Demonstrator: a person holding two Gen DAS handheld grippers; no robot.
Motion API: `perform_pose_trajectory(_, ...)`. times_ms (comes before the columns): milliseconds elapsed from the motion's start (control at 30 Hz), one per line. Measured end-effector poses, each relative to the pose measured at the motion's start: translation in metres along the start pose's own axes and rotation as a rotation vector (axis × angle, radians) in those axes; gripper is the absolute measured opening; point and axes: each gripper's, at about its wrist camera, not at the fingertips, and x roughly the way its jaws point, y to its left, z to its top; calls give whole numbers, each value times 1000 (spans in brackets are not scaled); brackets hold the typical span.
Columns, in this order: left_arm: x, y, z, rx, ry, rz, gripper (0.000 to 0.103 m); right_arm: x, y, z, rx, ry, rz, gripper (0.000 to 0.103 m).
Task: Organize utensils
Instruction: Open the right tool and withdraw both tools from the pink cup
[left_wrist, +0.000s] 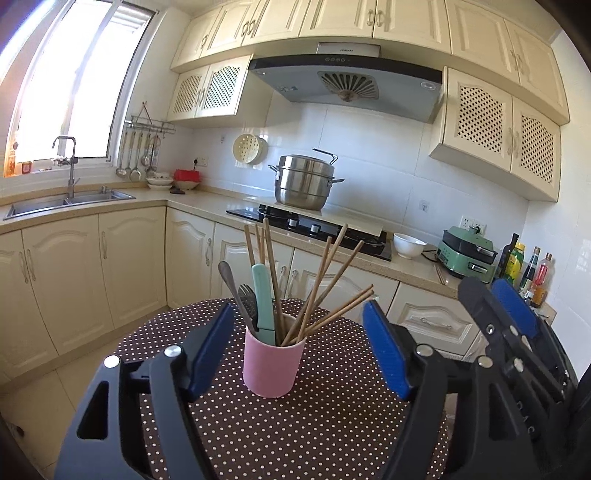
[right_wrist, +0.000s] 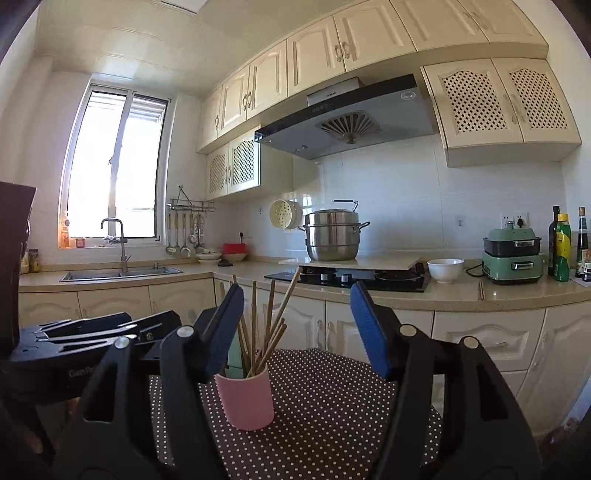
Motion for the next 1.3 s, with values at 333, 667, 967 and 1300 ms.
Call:
perform_pose_trajectory(333, -36, -15, -5, 67, -56, 58, 71, -21, -2, 3, 14, 121, 27, 70)
perform_pose_trajectory(667, -62, -24, -7, 101, -120, 96, 78, -35, -10, 10, 23, 139, 12, 81)
perform_pose_trajectory(967, -71, -26, -5, 125, -144, 117, 81, -41, -14, 15, 4, 137, -14, 90)
perform_pose_trajectory(1300, -78, -32, -5, 163, -172, 141, 81, -42, -19, 16, 0, 138, -23, 93)
